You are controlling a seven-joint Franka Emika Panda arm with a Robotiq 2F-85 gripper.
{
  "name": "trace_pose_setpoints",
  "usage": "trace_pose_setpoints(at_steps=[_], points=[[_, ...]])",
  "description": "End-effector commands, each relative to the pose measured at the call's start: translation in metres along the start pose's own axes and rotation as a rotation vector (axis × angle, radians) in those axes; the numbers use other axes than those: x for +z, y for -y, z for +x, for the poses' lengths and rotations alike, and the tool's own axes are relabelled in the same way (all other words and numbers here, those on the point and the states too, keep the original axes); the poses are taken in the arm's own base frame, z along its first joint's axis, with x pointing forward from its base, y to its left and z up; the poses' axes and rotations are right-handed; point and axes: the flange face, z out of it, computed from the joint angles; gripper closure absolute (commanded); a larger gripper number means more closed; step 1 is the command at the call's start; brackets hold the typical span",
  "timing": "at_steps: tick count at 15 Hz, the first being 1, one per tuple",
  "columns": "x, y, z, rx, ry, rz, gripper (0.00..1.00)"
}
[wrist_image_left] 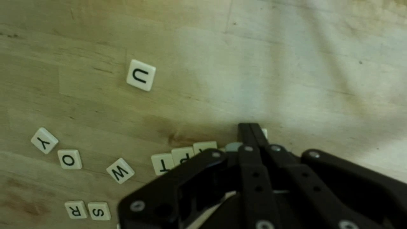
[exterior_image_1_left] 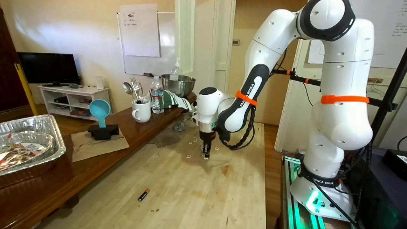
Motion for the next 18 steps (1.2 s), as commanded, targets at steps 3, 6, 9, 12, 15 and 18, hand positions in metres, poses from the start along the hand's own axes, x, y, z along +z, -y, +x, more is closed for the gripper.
trace_pose_setpoints(at_steps=[3, 6, 9, 12, 15, 18], points=[[0.015, 0.003, -0.018, 0.003, 0.034, 0.006, 1.00], [0.019, 0.004, -0.014, 0.002, 0.015, 0.015, 1.00], [0.019, 0.004, -0.012, -0.001, 0.002, 0.019, 1.00], [0.020, 0.004, -0.011, -0.002, -0.005, 0.020, 1.00], [0.020, 0.003, -0.010, 0.003, -0.023, 0.026, 1.00], [0.020, 0.003, -0.009, 0.002, -0.030, 0.028, 1.00]])
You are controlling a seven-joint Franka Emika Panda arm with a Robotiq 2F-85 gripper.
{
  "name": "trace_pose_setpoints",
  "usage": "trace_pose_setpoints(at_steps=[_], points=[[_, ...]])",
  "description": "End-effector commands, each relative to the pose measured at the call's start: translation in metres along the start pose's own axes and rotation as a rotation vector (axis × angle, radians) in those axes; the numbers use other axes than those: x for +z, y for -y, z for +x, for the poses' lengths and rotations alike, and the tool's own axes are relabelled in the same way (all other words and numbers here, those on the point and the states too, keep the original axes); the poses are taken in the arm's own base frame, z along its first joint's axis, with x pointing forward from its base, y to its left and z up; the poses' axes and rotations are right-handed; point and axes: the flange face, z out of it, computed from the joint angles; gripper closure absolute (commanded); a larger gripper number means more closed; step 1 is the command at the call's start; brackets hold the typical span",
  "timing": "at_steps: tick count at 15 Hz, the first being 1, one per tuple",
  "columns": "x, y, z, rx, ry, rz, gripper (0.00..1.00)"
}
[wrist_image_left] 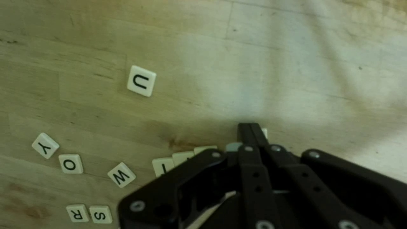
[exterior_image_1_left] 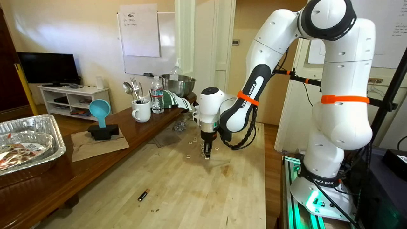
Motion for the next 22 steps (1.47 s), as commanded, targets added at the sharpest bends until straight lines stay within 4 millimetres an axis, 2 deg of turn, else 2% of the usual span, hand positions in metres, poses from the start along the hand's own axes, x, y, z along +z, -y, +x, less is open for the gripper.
trace_pose_setpoints(at_steps=[1, 13, 22], points=[[0.019, 0.004, -0.003, -0.002, -0.021, 0.021, 1.00], [0.019, 0.003, 0.002, -0.016, -0.068, 0.029, 1.00], [-0.002, -0.001, -0.001, -0.007, -0.094, 0.015, 1.00]])
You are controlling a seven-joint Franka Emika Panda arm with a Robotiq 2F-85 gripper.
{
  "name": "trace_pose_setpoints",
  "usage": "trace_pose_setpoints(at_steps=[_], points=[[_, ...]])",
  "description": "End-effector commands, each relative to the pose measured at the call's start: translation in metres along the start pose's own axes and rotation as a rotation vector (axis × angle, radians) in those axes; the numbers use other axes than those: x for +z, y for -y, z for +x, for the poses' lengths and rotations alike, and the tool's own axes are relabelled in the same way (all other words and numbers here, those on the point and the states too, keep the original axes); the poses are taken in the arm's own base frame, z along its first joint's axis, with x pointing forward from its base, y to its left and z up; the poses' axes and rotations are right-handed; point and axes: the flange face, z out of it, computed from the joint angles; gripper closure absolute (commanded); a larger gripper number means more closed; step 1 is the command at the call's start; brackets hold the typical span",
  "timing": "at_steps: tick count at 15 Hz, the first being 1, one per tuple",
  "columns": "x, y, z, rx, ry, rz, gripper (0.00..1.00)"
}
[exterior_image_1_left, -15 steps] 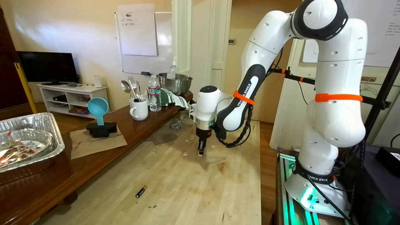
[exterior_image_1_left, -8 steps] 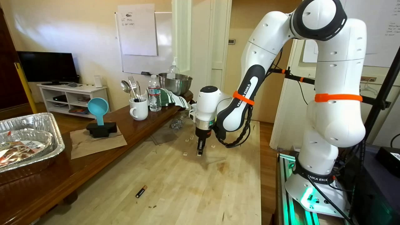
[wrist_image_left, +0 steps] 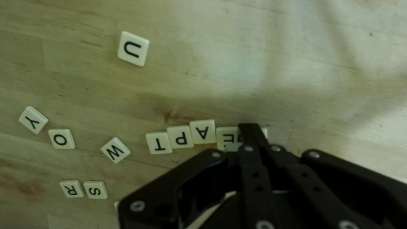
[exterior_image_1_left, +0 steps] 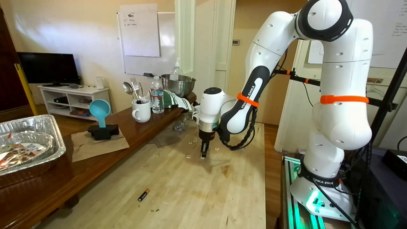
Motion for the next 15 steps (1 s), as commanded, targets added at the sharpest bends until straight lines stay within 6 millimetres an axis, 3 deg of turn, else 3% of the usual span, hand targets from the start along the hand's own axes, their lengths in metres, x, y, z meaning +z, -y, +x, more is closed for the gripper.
trace_pose_setpoints(at_steps=[1, 9, 15], points=[[-0.005, -0.001, -0.006, 0.002, -0.010, -0.007, 1.00], [-0.024, -0.004, -0.008, 0.014, -0.036, -0.022, 1.00], [-0.027, -0.021, -0.007, 0.044, -0.053, -0.031, 1.00]])
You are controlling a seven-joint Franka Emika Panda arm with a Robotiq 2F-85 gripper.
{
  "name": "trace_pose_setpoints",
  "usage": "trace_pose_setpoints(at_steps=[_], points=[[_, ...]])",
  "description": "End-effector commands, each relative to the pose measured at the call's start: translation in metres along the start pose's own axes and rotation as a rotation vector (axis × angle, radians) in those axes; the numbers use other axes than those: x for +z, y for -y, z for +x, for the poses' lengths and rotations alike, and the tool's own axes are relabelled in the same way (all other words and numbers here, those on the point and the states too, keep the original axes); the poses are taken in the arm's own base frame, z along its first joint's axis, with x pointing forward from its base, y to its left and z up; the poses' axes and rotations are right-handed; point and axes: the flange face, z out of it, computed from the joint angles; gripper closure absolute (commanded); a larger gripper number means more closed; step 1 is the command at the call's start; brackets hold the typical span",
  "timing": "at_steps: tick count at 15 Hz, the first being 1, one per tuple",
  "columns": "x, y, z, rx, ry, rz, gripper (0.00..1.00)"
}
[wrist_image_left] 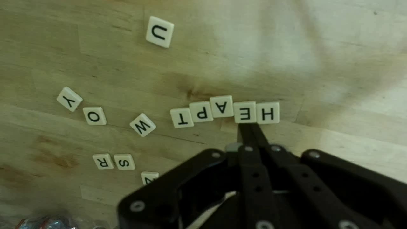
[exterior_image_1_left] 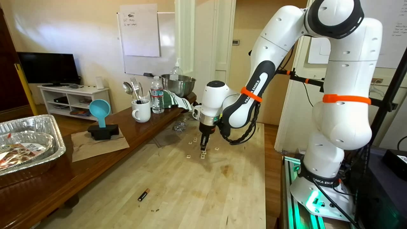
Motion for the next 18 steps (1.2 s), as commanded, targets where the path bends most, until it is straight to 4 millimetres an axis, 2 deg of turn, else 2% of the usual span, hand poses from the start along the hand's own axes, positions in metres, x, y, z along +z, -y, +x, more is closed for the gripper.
trace_pose_setpoints(at_steps=[1, 7, 18], points=[[0.002, -0.013, -0.007, 0.027, -0.002, -0.016, 1.00], [0.023, -0.037, -0.006, 0.054, -0.004, -0.032, 1.00], [0.045, -0.040, -0.003, 0.065, -0.039, -0.007, 1.00]])
